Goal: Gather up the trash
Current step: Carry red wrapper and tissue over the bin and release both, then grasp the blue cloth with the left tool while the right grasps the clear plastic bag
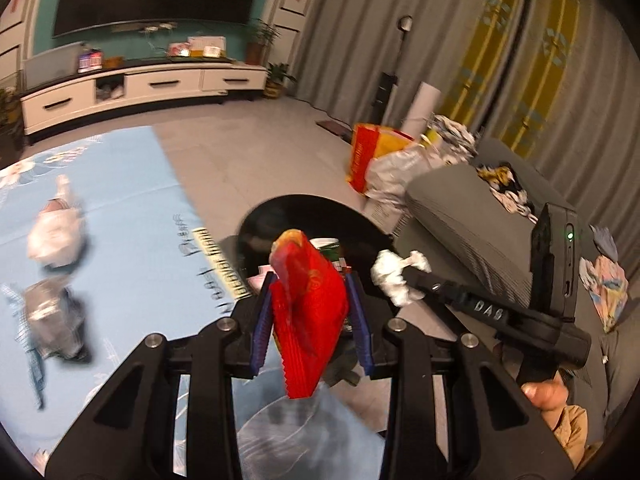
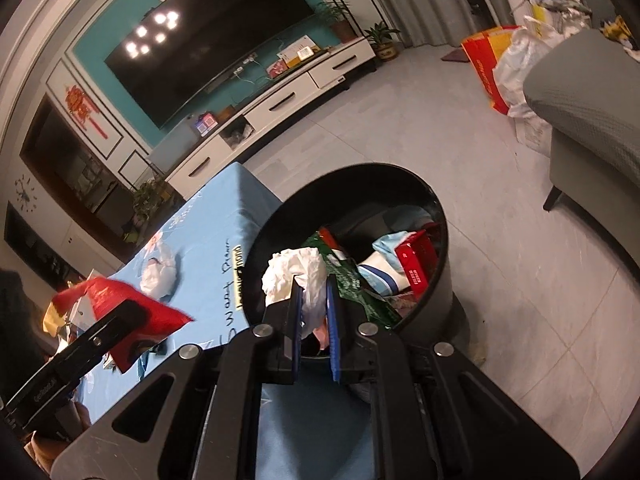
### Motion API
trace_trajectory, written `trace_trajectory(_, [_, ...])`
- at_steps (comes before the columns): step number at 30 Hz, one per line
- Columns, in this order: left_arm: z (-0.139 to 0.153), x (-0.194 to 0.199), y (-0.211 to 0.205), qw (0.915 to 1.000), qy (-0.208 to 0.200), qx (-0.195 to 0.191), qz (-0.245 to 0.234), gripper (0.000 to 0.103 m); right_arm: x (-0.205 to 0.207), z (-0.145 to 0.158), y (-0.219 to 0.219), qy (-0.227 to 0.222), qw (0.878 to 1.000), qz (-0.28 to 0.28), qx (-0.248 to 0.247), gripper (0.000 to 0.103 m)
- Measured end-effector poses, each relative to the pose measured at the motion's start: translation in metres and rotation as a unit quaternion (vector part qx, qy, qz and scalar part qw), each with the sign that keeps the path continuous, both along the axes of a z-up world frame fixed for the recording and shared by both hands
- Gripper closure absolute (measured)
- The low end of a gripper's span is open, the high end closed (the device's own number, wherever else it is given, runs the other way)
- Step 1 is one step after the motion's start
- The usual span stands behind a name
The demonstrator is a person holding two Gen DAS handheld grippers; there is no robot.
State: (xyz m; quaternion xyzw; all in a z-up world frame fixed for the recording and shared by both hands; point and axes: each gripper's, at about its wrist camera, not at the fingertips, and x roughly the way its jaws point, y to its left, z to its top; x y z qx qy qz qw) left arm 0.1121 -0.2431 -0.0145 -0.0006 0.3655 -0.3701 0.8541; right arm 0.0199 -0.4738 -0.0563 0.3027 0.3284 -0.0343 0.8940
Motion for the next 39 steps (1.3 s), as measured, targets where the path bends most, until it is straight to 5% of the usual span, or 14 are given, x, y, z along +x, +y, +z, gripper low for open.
trace_trajectory(7, [-0.018,0.023,-0.048,0.9991,0.005,0.026,-0.032,0.065,0.009,-0.01,-0.013,0.008,1.0,-0.009,0.013,0.089])
trace_trajectory(9, [-0.025,0.029,-0.056,0.9987,0.01,0.035,-0.035,0.054,0.013,-0.017,-0.018,0.012,0.999,-0.009,0.028,0.084])
trace_trajectory(12, [-0.034,0.036,-0.062,0.9986,0.014,0.041,-0.032,0.042,0.013,-0.024,-0.024,0.015,0.998,-0.024,0.049,0.063])
trace_trajectory(17, [-0.037,0.039,-0.053,0.9991,0.018,0.034,-0.018,0.029,0.008,-0.023,-0.026,0.013,0.998,-0.029,0.054,0.06])
trace_trajectory(32, [-0.037,0.0,0.049,0.9956,0.052,0.039,0.068,0.009,-0.003,-0.001,0.011,0.016,0.999,0.016,0.038,0.05])
trace_trajectory(39, [-0.044,-0.028,0.128,0.9852,0.046,0.07,0.15,0.004,0.001,0.008,0.055,0.033,0.998,0.058,0.017,0.032])
